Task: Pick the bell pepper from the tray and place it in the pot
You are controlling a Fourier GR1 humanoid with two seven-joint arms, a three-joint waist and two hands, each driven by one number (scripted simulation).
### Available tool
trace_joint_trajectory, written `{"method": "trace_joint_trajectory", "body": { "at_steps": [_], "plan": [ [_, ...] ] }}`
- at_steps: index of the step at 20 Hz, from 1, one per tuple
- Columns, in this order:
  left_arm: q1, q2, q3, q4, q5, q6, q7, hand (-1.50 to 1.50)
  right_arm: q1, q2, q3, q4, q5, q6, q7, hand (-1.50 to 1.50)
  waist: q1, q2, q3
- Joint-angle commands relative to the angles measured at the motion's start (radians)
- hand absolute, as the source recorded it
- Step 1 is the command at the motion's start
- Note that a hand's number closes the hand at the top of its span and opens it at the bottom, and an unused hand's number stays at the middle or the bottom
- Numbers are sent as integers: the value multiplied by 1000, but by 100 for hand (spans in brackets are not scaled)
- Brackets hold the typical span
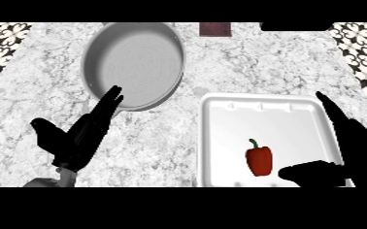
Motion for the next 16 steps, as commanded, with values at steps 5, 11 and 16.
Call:
{"method": "trace_joint_trajectory", "body": {
  "at_steps": [5,11,16],
  "plan": [
    [-8,-31,-16,24,10,-29,31,0,-96,144,50,32,49,28,273,-150,8,8,-2],
    [-8,-59,-8,55,-19,-17,4,0,-77,213,85,95,111,60,242,-150,1,9,-2],
    [19,-37,-8,-25,-5,-38,31,0,-10,261,173,154,262,45,245,-150,4,6,-2]
  ]
}}
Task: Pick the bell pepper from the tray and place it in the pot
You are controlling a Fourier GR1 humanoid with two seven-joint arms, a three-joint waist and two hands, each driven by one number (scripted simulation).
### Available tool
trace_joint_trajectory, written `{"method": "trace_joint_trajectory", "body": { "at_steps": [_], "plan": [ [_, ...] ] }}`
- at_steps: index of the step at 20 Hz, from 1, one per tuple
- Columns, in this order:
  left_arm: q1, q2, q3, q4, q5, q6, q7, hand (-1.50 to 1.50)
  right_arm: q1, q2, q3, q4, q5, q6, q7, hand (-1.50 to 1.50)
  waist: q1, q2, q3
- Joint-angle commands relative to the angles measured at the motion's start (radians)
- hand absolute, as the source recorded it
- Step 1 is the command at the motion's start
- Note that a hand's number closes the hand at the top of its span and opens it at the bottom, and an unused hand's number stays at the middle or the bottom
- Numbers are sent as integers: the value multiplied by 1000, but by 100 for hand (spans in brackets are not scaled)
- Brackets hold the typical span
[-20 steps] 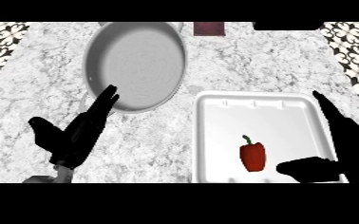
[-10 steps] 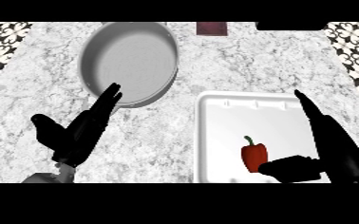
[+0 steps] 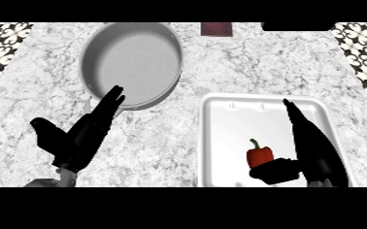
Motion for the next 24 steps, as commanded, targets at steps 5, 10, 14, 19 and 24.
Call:
{"method": "trace_joint_trajectory", "body": {
  "at_steps": [5,10,14,19,24],
  "plan": [
    [-2,-10,6,43,10,-39,6,0,3,46,15,43,102,86,237,-150,-6,5,-4],
    [-21,-39,18,78,1,-44,-15,0,1,99,1,102,119,98,197,-150,-5,7,-3],
    [16,-49,-13,34,-28,-32,4,0,68,89,-33,83,125,117,145,-150,-8,4,-3],
    [-2,-59,12,46,-18,-34,24,0,63,167,-5,105,185,147,173,-150,-7,5,-3],
    [-44,-75,27,94,-30,-49,27,0,122,202,9,117,250,115,113,-150,-14,5,-3]
  ]
}}
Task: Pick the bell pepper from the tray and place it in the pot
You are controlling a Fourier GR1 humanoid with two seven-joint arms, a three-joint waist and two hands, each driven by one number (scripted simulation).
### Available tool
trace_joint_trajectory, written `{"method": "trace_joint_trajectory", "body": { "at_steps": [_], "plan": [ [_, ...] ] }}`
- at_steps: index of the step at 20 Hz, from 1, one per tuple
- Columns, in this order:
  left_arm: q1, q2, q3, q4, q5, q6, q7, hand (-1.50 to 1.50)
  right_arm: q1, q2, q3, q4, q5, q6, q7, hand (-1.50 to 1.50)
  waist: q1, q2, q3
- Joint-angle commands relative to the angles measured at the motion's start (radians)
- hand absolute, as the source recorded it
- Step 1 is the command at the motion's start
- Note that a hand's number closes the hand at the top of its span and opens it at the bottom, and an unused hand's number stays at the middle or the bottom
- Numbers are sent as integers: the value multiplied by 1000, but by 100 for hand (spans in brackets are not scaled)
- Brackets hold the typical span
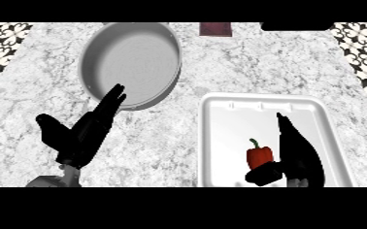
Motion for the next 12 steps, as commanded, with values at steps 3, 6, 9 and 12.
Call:
{"method": "trace_joint_trajectory", "body": {
  "at_steps": [3,6,9,12],
  "plan": [
    [57,-26,-18,-4,-15,-12,-5,0,18,26,-42,4,13,71,130,-150,2,4,-4],
    [51,-3,8,-79,11,-13,61,0,74,77,-15,83,81,-17,71,-150,3,4,-4],
    [44,14,42,-10,27,-85,23,0,-12,89,-82,116,60,42,71,-150,3,5,-4],
    [1,-27,55,83,14,-85,-6,0,21,105,-76,203,93,-14,-15,-150,-1,7,-4]
  ]
}}
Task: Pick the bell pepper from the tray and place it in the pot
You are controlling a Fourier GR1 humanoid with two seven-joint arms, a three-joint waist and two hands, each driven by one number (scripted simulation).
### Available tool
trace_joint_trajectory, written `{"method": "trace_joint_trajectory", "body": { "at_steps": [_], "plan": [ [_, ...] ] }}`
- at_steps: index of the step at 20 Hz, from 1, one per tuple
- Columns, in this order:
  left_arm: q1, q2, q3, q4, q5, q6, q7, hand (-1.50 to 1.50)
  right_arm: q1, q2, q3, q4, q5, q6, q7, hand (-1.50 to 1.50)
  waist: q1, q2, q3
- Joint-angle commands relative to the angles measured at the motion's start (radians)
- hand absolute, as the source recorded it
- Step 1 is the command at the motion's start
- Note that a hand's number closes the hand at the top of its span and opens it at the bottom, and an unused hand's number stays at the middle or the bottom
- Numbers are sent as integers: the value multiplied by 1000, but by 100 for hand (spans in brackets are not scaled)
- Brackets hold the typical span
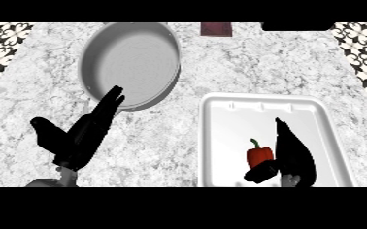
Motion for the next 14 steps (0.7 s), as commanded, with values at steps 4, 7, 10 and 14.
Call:
{"method": "trace_joint_trajectory", "body": {
  "at_steps": [4,7,10,14],
  "plan": [
    [37,-62,-21,27,-39,-2,0,0,-74,56,-68,134,-35,-9,-67,150,2,7,-5],
    [-65,-81,13,67,-48,-3,66,0,-76,65,-53,112,-13,-5,-92,150,-2,6,-5],
    [55,-70,11,-2,-68,-37,15,0,-46,42,-49,87,11,2,-120,150,1,6,-5],
    [43,-93,16,66,-76,-68,-10,0,10,50,-5,72,62,-42,-151,150,-2,5,-5]
  ]
}}
